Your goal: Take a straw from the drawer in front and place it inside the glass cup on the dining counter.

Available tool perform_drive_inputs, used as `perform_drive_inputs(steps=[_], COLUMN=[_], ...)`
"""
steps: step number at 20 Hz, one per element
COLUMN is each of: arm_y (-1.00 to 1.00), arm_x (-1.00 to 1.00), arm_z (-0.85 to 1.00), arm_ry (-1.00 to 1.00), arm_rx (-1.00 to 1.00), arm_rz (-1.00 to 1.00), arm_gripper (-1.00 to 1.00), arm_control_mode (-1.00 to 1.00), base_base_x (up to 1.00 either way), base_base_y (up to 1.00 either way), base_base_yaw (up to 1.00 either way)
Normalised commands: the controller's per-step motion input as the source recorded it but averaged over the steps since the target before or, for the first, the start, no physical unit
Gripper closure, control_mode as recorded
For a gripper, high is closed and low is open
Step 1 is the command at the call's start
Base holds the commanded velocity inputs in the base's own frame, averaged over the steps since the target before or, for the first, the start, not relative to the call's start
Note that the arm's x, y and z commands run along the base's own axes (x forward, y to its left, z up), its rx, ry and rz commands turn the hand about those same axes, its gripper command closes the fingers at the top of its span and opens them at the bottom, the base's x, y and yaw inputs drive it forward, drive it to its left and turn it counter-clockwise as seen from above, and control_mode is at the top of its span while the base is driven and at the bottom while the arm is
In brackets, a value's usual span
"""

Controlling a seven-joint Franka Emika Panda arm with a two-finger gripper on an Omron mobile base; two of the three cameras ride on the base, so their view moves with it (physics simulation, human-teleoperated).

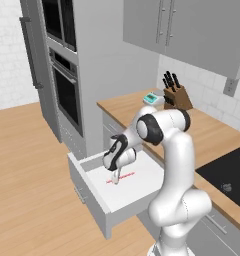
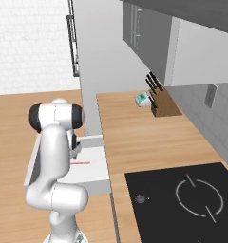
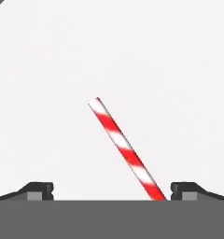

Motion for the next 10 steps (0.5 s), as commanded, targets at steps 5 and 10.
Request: perform_drive_inputs(steps=[5,10], arm_y=[0.0,0.0], arm_x=[0.29,0.36], arm_z=[-0.34,-0.3], arm_ry=[-0.02,0.0], arm_rx=[0.0,0.0], arm_rz=[0.14,0.12], arm_gripper=[-1.0,-1.0], arm_control_mode=[-1.0,-1.0], base_base_x=[0.0,0.0], base_base_y=[0.0,0.0], base_base_yaw=[0.0,0.0])
